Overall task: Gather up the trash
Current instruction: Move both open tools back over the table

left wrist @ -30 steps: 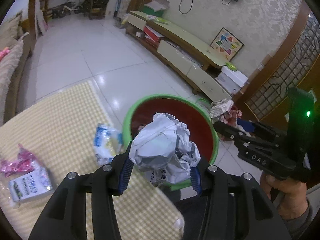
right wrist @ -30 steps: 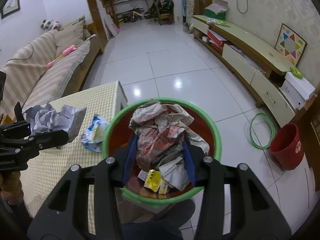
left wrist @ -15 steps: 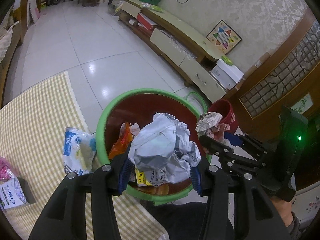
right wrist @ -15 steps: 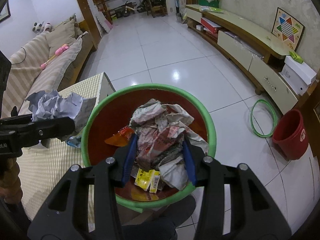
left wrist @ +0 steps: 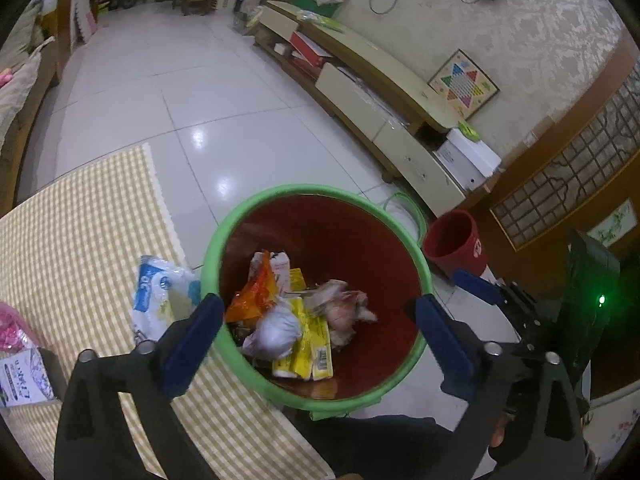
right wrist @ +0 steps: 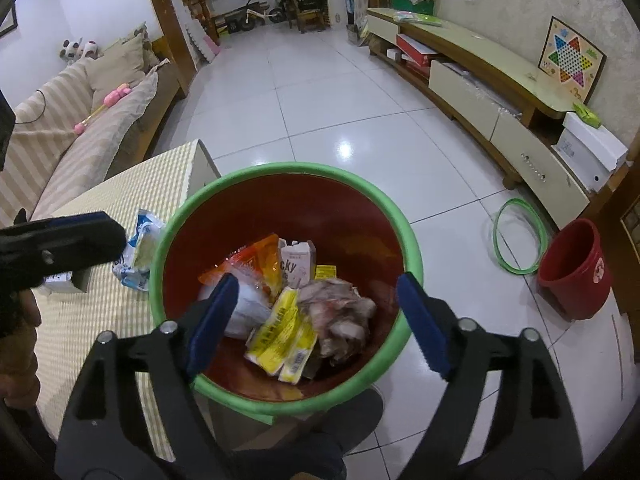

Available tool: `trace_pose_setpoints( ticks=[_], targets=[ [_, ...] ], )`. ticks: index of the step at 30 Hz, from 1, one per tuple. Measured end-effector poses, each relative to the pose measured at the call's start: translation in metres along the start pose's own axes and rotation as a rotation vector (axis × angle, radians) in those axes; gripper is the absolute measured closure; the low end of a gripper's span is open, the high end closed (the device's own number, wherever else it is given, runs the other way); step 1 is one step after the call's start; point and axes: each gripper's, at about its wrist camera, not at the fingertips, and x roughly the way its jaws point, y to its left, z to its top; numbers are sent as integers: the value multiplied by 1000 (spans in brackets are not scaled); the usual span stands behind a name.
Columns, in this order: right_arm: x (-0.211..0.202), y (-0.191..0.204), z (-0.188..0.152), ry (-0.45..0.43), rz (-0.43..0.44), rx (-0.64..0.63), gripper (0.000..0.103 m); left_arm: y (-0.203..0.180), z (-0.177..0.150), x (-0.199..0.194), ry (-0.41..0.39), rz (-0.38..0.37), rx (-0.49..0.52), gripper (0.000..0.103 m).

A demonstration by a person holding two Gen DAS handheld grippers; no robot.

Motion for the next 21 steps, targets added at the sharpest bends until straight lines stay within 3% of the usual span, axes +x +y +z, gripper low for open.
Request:
trace_pose_setpoints(
  ticks=[5, 11, 21],
  targets=[
    [-10, 12, 1, -22, -16, -20, 7, 14, -2, -22, -29, 34, -23, 8],
    [-17, 50, 3, -28, 22, -70, 7, 47, -15, -62, -77, 79, -65, 8],
    [-6, 144, 2, -5, 102, -195, 7, 151, -57, -140, -145, 222, -190, 8]
  ],
)
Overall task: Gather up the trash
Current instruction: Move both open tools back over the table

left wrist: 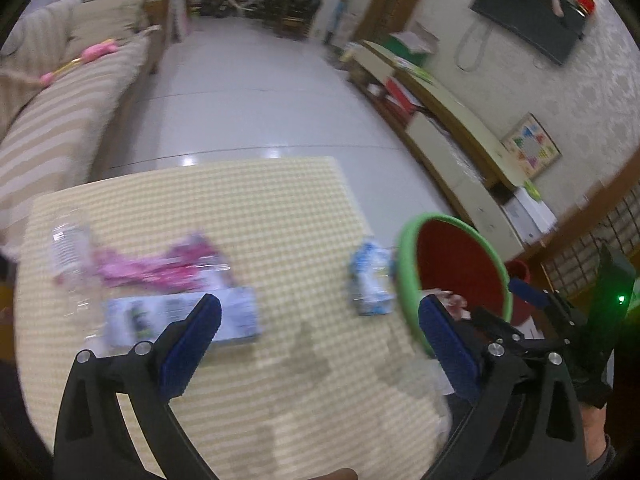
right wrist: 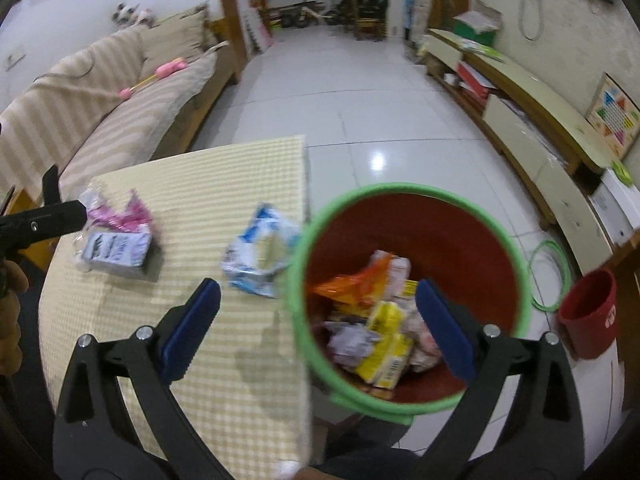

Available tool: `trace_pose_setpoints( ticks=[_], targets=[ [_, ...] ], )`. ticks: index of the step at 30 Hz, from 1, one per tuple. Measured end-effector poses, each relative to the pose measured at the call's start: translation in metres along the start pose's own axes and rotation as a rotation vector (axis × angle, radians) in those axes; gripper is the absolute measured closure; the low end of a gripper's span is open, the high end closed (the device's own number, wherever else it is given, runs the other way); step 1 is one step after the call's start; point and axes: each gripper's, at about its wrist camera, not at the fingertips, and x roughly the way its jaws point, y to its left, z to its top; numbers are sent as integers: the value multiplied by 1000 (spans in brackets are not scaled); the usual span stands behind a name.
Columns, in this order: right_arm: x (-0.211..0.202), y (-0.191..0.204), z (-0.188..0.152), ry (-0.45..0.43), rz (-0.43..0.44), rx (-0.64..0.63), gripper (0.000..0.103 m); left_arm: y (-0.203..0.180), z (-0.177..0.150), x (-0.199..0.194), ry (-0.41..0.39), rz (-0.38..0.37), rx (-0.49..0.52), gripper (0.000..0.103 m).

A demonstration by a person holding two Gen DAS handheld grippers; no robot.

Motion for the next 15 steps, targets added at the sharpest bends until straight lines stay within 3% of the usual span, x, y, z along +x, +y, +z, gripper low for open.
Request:
trace_pose_setpoints(
  ticks=[5, 15],
  targets=[
    [19, 37, 9, 12, 13, -44, 7, 54, -7, -19, -33, 60, -60, 8],
    [76, 65, 19, 77, -90, -52, 8, 152, -22, -27, -53, 150, -186, 8]
  ],
)
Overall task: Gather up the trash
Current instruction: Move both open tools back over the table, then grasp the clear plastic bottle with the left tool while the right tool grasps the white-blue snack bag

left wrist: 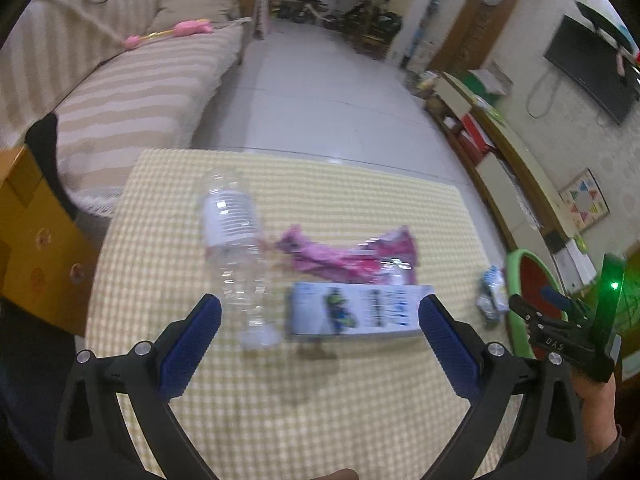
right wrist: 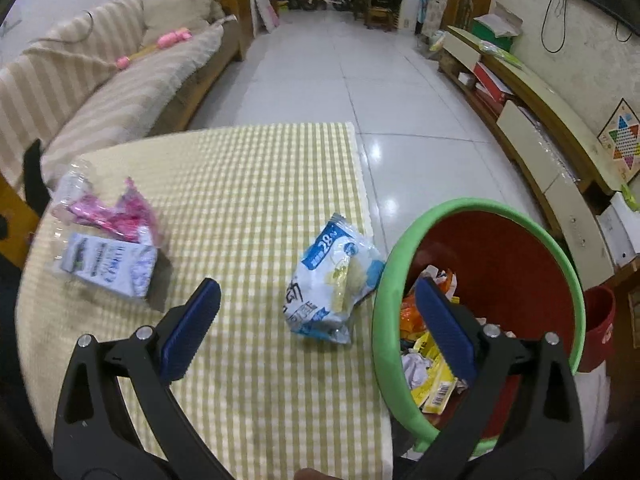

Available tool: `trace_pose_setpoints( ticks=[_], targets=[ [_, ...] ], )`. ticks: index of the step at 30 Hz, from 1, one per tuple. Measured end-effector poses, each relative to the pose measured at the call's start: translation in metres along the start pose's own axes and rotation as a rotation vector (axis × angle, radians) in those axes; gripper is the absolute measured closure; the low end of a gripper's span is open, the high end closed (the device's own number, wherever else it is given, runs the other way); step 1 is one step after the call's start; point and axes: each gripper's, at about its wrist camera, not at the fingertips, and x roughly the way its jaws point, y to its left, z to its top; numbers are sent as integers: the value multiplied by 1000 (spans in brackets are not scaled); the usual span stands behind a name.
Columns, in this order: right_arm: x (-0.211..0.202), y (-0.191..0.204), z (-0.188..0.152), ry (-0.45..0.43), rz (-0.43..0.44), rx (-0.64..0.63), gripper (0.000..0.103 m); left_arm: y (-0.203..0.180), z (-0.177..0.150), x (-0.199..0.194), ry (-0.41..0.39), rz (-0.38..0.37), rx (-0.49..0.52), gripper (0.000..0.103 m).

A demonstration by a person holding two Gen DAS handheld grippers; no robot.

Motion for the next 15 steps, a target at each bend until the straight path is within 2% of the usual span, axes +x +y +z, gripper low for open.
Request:
trace_pose_setpoints(
  ticks=[6, 15],
  targets=[
    [26, 10, 1, 44, -45, -37, 16, 32, 1, 17, 13, 26, -52, 8],
    [53, 22, 1, 84, -63, -52, 28, 42, 13, 48, 40, 74, -65, 8]
  ],
)
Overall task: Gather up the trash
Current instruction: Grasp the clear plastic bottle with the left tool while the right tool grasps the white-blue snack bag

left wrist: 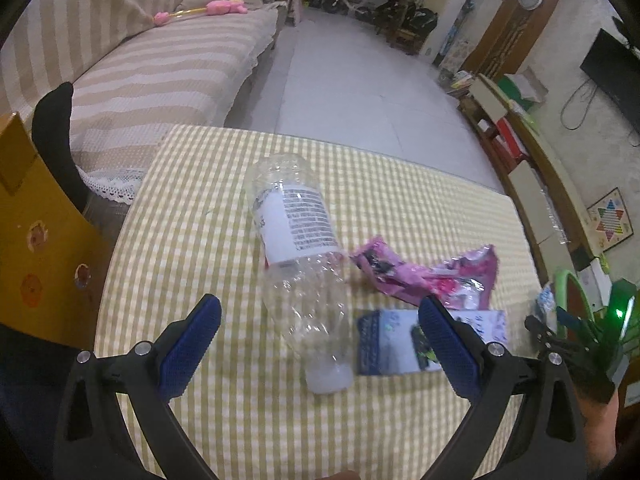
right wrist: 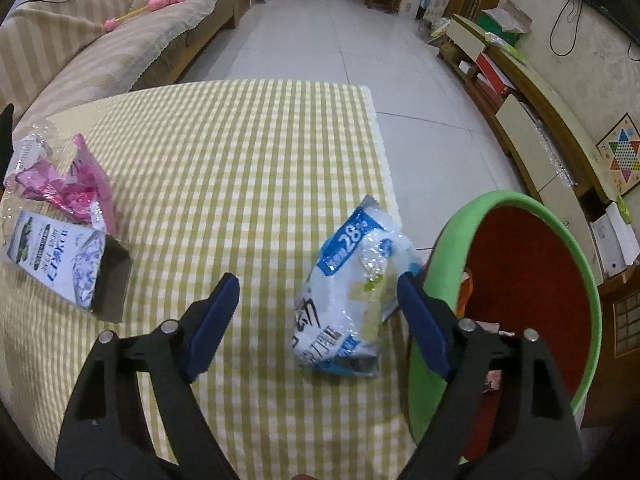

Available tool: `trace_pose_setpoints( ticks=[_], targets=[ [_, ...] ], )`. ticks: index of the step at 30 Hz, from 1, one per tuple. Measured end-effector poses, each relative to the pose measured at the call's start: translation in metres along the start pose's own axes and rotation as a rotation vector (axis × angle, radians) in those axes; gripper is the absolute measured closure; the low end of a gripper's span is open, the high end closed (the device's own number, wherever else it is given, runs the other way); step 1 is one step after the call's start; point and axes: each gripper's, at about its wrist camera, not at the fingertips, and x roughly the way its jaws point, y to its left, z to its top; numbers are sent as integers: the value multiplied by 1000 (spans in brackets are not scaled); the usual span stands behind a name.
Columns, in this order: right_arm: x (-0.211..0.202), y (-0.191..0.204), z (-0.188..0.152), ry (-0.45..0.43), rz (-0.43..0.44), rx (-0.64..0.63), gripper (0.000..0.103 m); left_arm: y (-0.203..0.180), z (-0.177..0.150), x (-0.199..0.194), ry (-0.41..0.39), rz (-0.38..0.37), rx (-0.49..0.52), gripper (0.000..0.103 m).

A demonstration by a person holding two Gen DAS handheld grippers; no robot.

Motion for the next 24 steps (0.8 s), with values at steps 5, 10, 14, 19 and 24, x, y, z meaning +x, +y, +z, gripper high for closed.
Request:
trace_pose_setpoints(
  ticks=[5, 10, 14, 19, 24],
  targets=[
    [7, 3, 0, 5, -18, -12, 31, 1, 10, 19, 18, 24, -44, 8],
    [13, 2, 0, 10, -10, -7, 31, 5, 16, 44, 52, 70, -95, 8],
    [15, -3, 2, 7, 3, 13, 35, 8, 16, 56, 59, 80, -127, 10],
    [12, -17, 1, 6, 15, 61, 53, 11, 9, 64, 87, 68, -126, 35],
    [10, -24, 2, 12, 39, 82, 66, 7, 2, 59, 72, 56, -82, 49]
  ],
)
